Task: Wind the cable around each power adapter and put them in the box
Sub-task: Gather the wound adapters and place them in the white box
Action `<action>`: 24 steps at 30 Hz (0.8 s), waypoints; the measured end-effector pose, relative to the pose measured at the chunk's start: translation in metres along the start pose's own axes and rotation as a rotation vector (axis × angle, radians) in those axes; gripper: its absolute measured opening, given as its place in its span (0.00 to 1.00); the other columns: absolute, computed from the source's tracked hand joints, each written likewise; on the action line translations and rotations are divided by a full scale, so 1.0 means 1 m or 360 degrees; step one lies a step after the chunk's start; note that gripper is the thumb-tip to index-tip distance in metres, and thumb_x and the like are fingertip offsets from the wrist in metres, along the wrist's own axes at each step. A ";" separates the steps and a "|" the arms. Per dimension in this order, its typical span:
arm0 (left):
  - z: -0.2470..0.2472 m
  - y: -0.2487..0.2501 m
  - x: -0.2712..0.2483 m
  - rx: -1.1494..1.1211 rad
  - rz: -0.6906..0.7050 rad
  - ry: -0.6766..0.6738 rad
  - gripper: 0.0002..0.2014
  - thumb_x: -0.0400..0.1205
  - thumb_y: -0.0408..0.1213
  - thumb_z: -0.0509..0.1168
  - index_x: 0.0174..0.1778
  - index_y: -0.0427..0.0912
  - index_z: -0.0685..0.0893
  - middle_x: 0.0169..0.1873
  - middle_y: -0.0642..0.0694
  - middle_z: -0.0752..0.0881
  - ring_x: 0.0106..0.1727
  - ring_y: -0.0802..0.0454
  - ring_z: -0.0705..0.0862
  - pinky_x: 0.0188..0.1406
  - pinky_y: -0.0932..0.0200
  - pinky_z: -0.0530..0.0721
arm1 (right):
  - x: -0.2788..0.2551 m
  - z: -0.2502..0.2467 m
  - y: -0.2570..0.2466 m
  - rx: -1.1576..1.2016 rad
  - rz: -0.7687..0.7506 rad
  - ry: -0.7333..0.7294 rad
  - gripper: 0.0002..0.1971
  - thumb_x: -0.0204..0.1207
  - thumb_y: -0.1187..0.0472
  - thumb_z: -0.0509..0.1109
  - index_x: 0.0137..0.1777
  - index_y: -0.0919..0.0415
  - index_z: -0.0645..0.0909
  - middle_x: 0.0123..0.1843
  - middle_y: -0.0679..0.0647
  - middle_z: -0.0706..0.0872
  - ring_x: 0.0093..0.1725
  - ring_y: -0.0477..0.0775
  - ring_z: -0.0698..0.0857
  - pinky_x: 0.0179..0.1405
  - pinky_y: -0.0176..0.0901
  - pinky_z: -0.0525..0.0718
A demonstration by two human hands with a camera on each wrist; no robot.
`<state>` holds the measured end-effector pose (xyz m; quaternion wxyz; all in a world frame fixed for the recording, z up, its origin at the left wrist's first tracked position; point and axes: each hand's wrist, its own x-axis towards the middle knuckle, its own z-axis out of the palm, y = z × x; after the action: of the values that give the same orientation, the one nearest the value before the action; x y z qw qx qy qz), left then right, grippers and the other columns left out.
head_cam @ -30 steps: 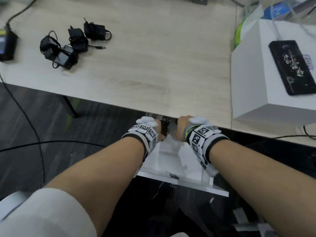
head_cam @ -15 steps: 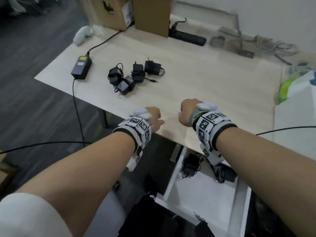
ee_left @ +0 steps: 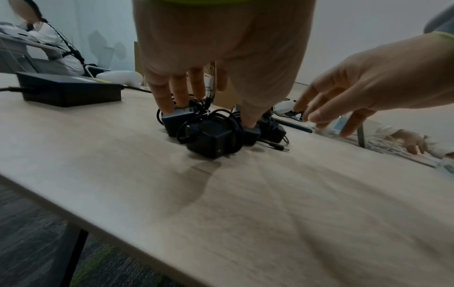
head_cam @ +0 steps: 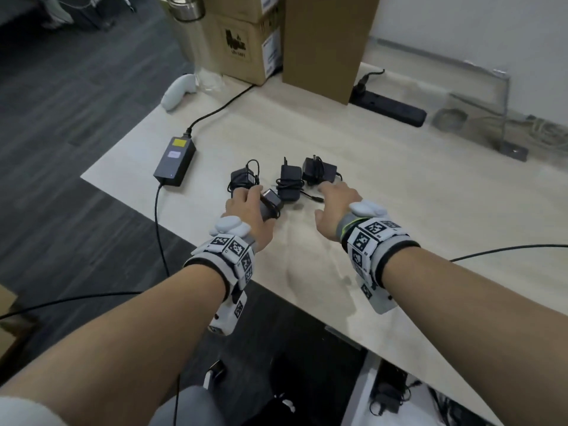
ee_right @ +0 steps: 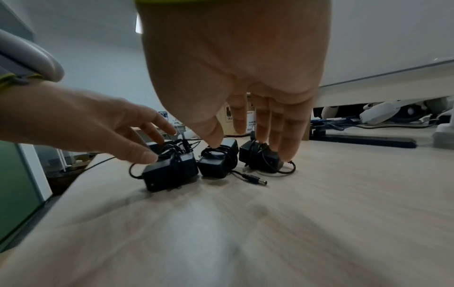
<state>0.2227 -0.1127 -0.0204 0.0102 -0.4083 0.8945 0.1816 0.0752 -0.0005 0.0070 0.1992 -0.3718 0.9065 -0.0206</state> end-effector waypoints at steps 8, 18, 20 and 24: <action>0.015 -0.007 0.038 -0.0017 0.0057 -0.0176 0.36 0.76 0.52 0.66 0.77 0.57 0.56 0.68 0.46 0.67 0.56 0.39 0.82 0.50 0.43 0.84 | 0.066 -0.004 -0.007 0.0185 0.0148 0.0089 0.44 0.68 0.61 0.69 0.81 0.46 0.50 0.83 0.55 0.49 0.78 0.64 0.57 0.70 0.59 0.72; 0.025 -0.008 0.048 0.0115 0.0198 -0.0287 0.32 0.74 0.46 0.67 0.72 0.59 0.58 0.69 0.50 0.62 0.56 0.38 0.80 0.40 0.45 0.84 | 0.106 0.009 0.006 0.0169 0.0115 -0.0129 0.52 0.66 0.68 0.74 0.82 0.41 0.46 0.85 0.55 0.53 0.82 0.62 0.56 0.76 0.58 0.68; 0.027 -0.010 0.047 0.0137 0.0240 -0.0272 0.31 0.76 0.44 0.68 0.72 0.57 0.60 0.70 0.48 0.60 0.57 0.38 0.78 0.39 0.47 0.83 | 0.108 0.012 0.006 0.0096 0.0075 -0.0124 0.50 0.64 0.66 0.74 0.81 0.43 0.49 0.77 0.58 0.66 0.74 0.65 0.68 0.68 0.59 0.76; 0.034 -0.016 0.046 0.0074 0.0294 -0.0226 0.31 0.74 0.34 0.68 0.71 0.53 0.65 0.72 0.44 0.59 0.60 0.35 0.77 0.41 0.47 0.85 | 0.107 0.019 0.006 0.0070 0.0144 -0.0063 0.41 0.70 0.60 0.74 0.78 0.46 0.54 0.68 0.61 0.71 0.64 0.67 0.75 0.60 0.58 0.79</action>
<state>0.1996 -0.1444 -0.0651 0.0664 -0.3100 0.9293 0.1895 0.0092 -0.0675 -0.0487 0.2259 -0.3262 0.9176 -0.0243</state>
